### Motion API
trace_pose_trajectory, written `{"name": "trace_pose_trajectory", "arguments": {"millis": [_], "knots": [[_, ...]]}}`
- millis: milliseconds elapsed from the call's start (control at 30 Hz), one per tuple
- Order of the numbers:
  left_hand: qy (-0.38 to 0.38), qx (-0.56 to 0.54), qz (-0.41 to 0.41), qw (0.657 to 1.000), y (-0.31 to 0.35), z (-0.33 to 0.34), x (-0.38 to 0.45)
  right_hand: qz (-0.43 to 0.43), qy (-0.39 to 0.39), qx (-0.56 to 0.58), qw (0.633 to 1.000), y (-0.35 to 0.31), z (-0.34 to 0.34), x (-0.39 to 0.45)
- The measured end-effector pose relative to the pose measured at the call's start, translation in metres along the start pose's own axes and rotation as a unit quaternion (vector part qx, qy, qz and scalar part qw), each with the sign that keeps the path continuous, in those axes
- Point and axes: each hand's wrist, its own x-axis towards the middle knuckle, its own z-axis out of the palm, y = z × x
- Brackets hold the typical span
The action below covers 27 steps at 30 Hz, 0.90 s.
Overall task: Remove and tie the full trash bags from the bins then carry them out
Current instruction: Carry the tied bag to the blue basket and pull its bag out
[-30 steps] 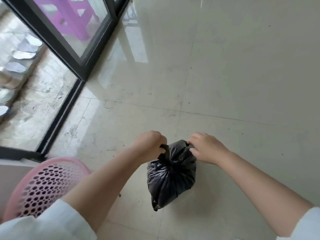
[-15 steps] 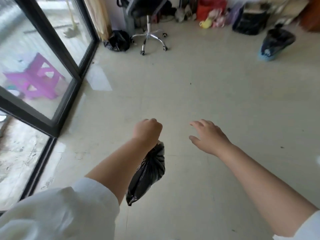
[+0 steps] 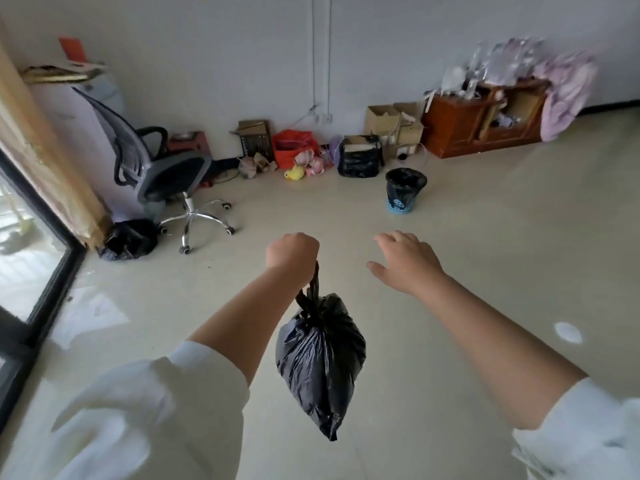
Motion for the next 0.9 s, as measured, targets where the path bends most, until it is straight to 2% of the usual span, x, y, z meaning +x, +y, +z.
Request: {"name": "trace_pose_trajectory", "arguments": {"millis": [200,367,600,900], "knots": [[-0.013,-0.006,0.064,0.998,0.079,-0.029,0.167,0.087,-0.010,-0.012,0.996,0.109,-0.017,0.107],[-0.026,0.005,0.070,0.997,0.136,-0.025,0.305,0.125,-0.008,0.002,0.992,0.213,-0.007,0.208],[-0.050,-0.014,0.018,0.999,0.200,-0.035,0.510,0.081,-0.018,0.012,0.996,0.361,-0.008,0.396],[-0.084,-0.031,-0.006,0.996,0.250,-0.036,0.747,0.019,-0.002,0.024,1.000,0.488,-0.018,0.621]]}}
